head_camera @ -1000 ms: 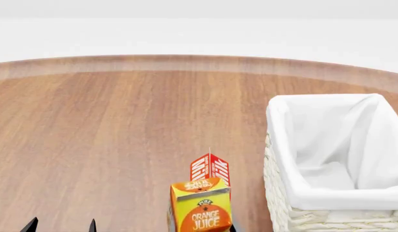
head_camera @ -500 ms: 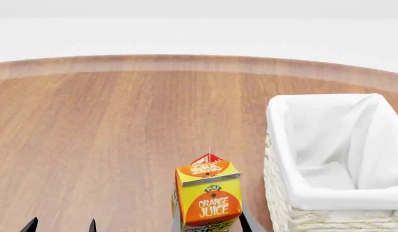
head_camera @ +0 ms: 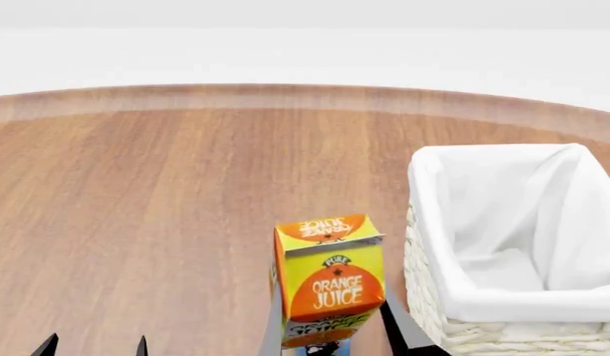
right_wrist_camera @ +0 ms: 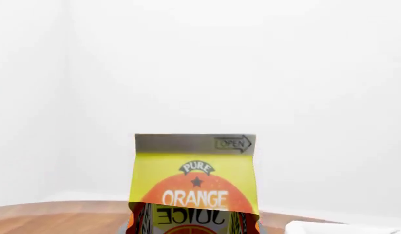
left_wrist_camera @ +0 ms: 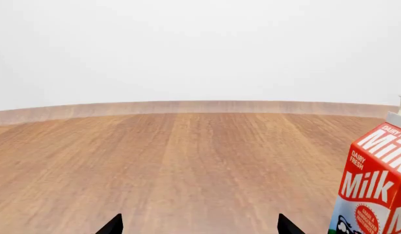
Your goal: Pick up the orange juice, and put it in the basket.
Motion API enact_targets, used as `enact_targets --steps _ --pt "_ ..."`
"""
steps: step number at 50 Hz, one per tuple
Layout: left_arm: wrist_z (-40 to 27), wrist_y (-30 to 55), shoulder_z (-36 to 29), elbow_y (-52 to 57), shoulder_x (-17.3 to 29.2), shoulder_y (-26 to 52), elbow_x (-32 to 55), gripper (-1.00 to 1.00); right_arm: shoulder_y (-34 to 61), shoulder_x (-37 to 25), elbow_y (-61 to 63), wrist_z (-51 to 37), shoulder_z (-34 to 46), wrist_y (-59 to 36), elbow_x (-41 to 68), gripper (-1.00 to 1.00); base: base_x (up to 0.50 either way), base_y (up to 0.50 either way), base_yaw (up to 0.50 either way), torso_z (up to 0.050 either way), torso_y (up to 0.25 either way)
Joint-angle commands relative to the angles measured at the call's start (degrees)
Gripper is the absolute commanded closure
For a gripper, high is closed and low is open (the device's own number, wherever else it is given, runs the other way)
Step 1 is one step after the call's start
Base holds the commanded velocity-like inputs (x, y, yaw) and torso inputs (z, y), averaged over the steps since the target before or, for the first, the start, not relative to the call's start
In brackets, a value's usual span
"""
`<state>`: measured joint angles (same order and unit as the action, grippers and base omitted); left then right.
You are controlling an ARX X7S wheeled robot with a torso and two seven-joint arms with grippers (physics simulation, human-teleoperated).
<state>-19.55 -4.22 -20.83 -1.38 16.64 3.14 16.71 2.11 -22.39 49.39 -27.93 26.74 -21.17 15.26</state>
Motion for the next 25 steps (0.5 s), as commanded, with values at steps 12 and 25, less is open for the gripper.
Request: enact_targets --steps 12,25 --pt "-0.3 -0.1 -0.3 0.0 0.2 0.1 0.2 -1.00 6.8 -0.2 7.7 -2.2 -2.8 -9.8 1.1 1.00 0.00 0.00 0.00 0.000 0.000" --pt "-0.4 -0.2 -0.5 -0.1 0.4 0.1 0.4 -1.00 10.9 -0.9 10.1 -4.6 -7.5 -13.8 6.3 1.00 0.00 0.00 0.00 0.001 0.001"
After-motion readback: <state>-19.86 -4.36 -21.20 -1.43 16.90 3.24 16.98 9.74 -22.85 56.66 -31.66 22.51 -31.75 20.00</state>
